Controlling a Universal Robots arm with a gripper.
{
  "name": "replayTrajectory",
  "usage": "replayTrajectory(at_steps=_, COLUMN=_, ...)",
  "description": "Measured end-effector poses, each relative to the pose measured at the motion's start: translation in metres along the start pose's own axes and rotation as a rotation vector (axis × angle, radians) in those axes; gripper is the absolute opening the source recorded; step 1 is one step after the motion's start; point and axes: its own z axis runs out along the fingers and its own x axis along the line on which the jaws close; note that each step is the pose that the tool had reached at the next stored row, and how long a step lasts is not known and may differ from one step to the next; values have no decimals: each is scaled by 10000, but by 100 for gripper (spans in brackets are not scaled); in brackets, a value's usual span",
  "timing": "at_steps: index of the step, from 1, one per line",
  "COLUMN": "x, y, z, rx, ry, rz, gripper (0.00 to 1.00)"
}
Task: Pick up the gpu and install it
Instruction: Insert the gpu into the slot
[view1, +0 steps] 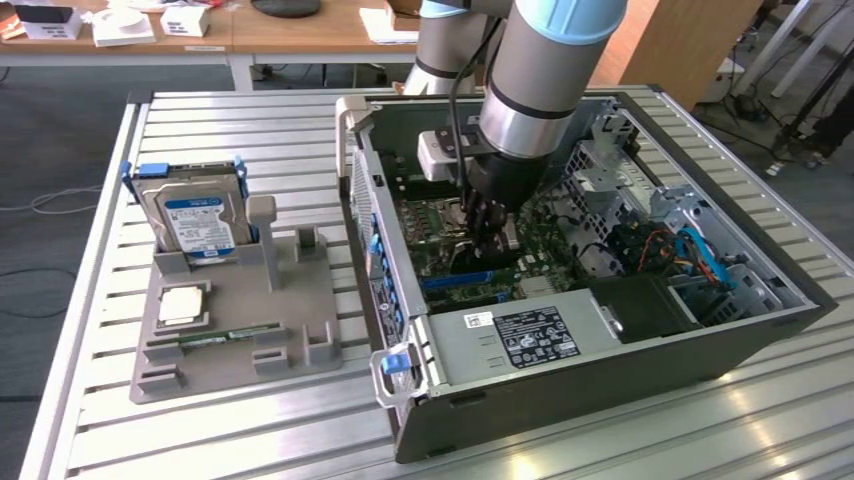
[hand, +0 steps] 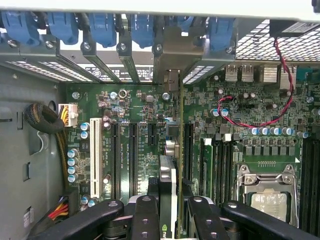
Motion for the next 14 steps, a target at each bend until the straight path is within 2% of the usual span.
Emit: replayTrajectory(at_steps=14, x=0, y=0, z=13, rx=1, ry=-3, rz=-1, gripper=27)
